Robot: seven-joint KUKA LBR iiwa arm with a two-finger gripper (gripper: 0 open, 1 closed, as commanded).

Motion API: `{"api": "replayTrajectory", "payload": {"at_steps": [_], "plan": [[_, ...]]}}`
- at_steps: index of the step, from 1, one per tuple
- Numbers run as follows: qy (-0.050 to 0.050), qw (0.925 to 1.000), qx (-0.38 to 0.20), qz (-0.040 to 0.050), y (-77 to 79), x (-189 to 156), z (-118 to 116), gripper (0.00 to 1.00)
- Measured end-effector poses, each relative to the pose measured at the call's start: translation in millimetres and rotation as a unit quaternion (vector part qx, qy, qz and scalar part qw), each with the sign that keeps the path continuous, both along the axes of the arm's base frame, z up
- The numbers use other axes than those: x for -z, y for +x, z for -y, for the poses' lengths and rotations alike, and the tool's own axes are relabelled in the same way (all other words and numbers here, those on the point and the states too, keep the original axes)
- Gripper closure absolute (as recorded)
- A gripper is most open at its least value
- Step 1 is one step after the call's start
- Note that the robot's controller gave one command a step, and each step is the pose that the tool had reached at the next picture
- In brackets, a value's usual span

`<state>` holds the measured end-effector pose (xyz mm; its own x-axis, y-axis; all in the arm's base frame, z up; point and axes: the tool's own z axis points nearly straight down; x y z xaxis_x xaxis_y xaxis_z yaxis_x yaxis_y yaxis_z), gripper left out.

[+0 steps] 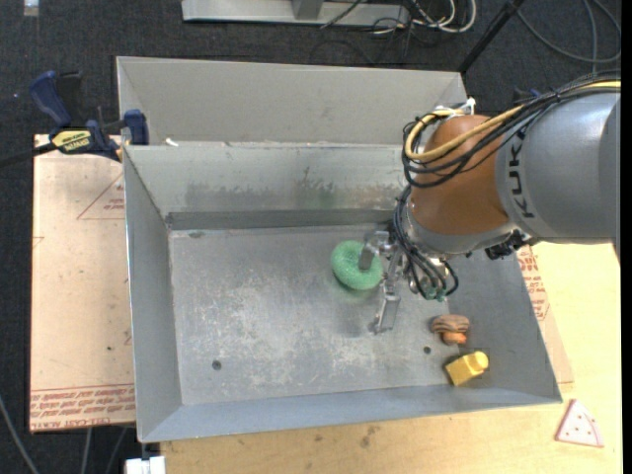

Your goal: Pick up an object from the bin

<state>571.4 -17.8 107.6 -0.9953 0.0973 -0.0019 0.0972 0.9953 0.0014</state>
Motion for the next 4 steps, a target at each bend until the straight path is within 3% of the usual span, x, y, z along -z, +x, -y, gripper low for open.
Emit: {"api": "replayTrajectory", "payload": {"at_steps": [1, 2, 3, 4], "plan": [[-0.001, 0.9999, -0.013, 0.0024, 49.9, 21.5, -12.7, 0.00], [0.001, 0.9993, 0.036, 0.0071, 56.2, 32.1, -3.6, 1.00], [0.001, 0.9990, 0.045, 0.0072, 49.4, 32.6, -0.7, 1.00], [0.000, 0.9991, 0.043, 0.0006, 59.6, -24.2, -2.4, 1.00]]}}
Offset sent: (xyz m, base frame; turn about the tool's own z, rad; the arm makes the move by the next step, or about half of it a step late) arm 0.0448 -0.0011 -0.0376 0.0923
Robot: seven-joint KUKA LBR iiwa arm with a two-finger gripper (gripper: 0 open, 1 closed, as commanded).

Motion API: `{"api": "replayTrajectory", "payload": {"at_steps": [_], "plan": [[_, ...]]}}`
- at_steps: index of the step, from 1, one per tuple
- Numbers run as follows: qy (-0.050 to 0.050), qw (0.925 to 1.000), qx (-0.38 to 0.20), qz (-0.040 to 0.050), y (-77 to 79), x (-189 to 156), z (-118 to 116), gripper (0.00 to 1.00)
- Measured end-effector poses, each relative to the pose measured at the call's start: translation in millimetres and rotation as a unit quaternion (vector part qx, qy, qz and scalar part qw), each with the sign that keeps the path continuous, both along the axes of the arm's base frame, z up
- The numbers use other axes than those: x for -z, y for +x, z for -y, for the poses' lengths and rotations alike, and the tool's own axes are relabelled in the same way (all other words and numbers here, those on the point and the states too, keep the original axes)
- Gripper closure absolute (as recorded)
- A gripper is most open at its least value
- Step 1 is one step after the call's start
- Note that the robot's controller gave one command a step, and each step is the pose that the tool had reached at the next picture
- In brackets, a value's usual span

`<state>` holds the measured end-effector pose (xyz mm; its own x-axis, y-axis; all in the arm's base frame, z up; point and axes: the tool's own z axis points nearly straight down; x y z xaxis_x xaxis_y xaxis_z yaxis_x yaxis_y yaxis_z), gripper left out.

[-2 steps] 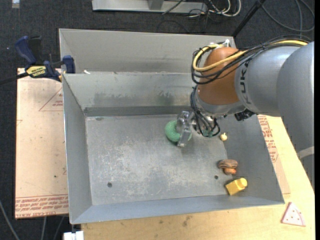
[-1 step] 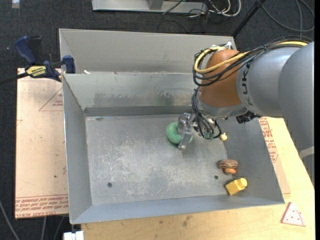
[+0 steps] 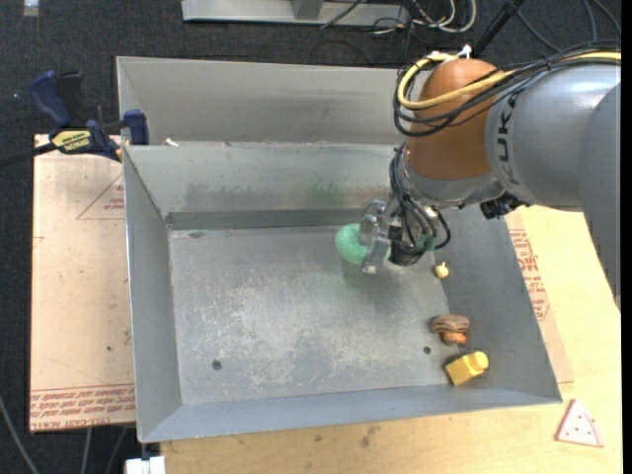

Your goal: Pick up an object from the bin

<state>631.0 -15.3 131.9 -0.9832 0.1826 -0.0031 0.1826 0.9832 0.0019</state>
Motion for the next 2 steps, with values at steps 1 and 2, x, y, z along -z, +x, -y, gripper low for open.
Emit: {"api": "replayTrajectory", "payload": {"at_steps": [1, 2], "plan": [[0.000, 1.0000, 0.000, 0.0000, 0.0, 0.0, 0.0, 1.00], [0.000, 1.0000, 0.007, 0.0004, 4.6, -124.0, 2.4, 1.00]]}}
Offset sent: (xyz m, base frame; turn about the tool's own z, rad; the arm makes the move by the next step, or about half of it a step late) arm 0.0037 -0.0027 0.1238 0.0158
